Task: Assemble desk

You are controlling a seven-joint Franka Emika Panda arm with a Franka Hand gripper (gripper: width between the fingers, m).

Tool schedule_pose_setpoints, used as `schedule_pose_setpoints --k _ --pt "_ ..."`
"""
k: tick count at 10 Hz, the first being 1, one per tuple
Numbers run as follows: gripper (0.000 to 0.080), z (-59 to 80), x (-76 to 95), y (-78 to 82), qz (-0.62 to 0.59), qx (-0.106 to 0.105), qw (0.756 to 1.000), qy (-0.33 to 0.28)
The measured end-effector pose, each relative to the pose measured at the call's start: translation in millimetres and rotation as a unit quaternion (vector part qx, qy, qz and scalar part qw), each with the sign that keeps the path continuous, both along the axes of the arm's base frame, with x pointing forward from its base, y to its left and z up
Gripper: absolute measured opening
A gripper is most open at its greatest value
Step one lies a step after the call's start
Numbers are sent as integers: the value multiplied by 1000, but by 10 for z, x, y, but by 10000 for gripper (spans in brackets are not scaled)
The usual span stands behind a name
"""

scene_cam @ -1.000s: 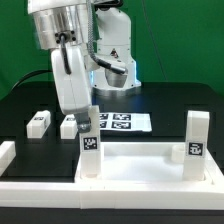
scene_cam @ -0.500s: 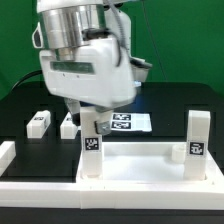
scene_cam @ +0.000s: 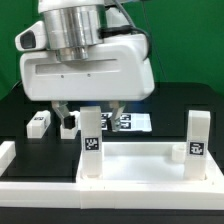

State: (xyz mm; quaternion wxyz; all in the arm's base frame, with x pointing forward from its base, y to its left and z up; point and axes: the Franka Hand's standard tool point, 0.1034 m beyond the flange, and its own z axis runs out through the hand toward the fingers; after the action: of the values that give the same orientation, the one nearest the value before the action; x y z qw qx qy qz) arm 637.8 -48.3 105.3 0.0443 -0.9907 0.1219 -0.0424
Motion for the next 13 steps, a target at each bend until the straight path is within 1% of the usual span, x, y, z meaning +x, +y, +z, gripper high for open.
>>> schedule_pose_setpoints --k 1,2,4,5,6,7,8,9,10,11,12,13 --pt "649 -30 -7 -1 110 -18 994 0" --pt "649 -48 -1 -18 155 -23 988 4" --pt "649 -51 -2 -22 123 -21 992 7" --pt "539 -52 -2 -22 98 -19 995 8" --pt "390 -53 -3 -21 69 -16 997 11" --pt "390 -52 -3 -24 26 -13 999 13" --pt "288 -52 -3 -26 -4 -11 1000 15" --pt "288 -53 -2 -28 -31 -9 999 17" --pt "288 -56 2 -25 -111 -8 994 21" --pt "288 -57 2 -23 -180 -8 983 25" --pt "288 -52 -21 -23 -290 -1 956 41" --pt "288 -44 -12 -33 -394 16 918 47"
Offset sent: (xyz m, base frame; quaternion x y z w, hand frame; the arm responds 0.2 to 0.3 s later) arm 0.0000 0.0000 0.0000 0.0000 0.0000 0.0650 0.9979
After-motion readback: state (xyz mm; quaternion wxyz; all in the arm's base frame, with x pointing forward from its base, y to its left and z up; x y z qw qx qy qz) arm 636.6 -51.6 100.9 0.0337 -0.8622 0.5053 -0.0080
